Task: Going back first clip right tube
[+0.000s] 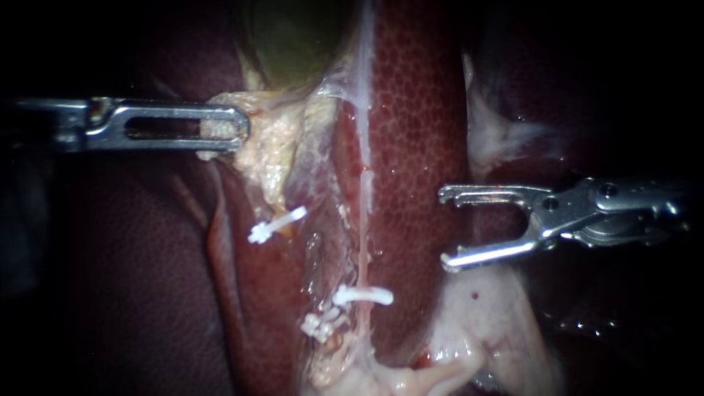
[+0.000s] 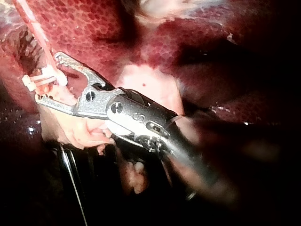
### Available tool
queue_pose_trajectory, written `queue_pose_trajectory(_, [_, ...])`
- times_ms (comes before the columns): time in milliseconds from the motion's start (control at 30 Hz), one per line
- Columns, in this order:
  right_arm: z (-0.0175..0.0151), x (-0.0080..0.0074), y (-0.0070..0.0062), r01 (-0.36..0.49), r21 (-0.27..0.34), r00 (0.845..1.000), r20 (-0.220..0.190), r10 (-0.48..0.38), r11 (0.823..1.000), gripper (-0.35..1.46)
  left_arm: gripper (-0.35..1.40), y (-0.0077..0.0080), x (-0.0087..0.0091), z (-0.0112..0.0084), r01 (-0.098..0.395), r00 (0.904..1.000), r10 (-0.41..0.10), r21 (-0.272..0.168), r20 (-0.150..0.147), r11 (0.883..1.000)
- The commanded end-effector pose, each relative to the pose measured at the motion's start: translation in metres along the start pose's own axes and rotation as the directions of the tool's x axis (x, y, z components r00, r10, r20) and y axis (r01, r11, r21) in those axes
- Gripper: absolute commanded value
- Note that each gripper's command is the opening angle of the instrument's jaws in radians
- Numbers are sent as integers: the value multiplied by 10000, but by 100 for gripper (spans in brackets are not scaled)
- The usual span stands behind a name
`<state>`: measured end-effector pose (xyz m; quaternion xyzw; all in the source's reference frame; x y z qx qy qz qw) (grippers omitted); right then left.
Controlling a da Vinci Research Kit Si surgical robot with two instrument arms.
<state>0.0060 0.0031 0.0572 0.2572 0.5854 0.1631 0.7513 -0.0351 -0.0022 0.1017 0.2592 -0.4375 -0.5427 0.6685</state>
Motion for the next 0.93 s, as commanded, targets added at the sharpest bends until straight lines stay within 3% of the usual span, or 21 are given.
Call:
queue_pose_trajectory(33, [1, -2, 1, 116, 4, 9999, 5, -116, 9999, 60, -35, 2, 3, 5, -41, 10000, 41, 17, -85, 10000])
queue_pose_trajectory(367, [1, -3, 0, 361, -21, 9993, 0, -361, 9993, 60, -35, 13, 27, 63, -213, 9984, 219, 118, -517, 9997])
queue_pose_trajectory(933, [4, -2, -2, 476, -1, 9989, -7, -476, 9989, 61, -35, 13, 30, 69, -239, 9982, 248, 170, -547, 9996])
